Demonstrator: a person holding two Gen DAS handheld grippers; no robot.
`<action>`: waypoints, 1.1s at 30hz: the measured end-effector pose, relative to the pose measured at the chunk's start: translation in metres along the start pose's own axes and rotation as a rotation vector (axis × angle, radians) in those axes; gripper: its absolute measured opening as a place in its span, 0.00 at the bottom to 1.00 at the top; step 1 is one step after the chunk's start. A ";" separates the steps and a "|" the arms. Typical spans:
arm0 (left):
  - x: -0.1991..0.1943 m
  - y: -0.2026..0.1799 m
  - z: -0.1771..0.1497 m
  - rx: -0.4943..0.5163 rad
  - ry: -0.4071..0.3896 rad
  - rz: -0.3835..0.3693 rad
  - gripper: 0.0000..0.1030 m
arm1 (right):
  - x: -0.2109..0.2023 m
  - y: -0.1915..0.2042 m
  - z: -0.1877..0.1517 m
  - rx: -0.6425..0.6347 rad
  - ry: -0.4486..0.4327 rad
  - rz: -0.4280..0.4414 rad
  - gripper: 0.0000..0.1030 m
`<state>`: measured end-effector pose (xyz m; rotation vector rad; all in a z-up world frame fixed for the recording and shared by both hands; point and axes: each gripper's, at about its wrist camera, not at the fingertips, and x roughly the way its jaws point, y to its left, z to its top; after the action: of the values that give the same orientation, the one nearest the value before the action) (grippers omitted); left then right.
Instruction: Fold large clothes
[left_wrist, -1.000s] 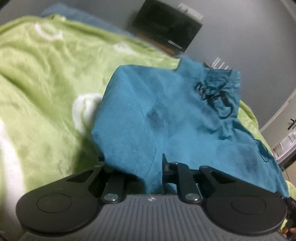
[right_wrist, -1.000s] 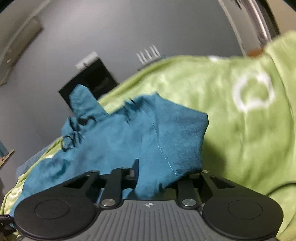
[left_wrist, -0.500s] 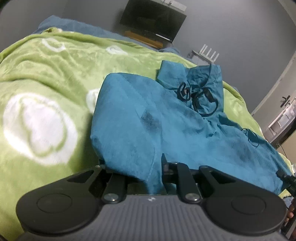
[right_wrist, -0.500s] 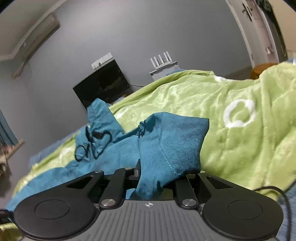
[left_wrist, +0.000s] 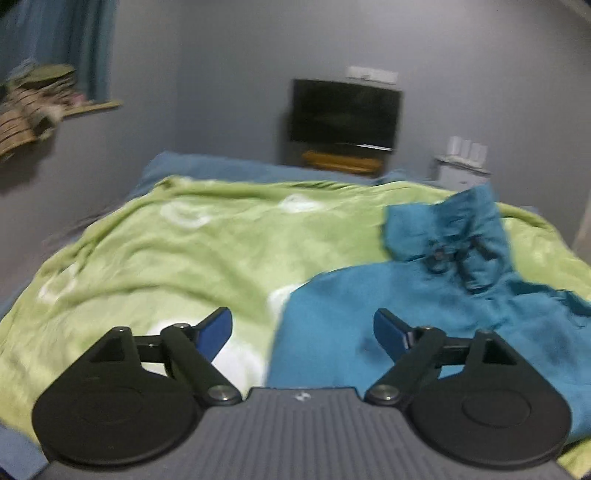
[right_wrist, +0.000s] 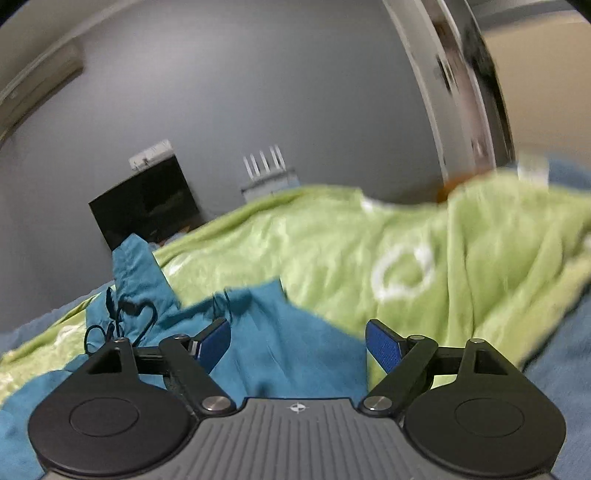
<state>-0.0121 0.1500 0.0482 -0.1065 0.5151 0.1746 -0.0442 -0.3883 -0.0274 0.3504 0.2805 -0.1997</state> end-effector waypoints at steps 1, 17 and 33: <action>0.001 -0.008 0.005 0.019 -0.003 -0.020 0.81 | -0.003 0.007 0.001 -0.044 -0.037 -0.003 0.82; 0.114 -0.159 -0.030 0.321 0.235 -0.248 0.89 | 0.091 0.122 -0.043 -0.479 0.339 0.235 0.81; 0.118 -0.121 -0.033 0.327 0.195 -0.243 0.89 | 0.214 0.216 0.070 -0.409 0.153 0.409 0.73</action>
<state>0.0962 0.0433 -0.0320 0.1342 0.7130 -0.1599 0.2256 -0.2453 0.0375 0.0111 0.3851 0.2868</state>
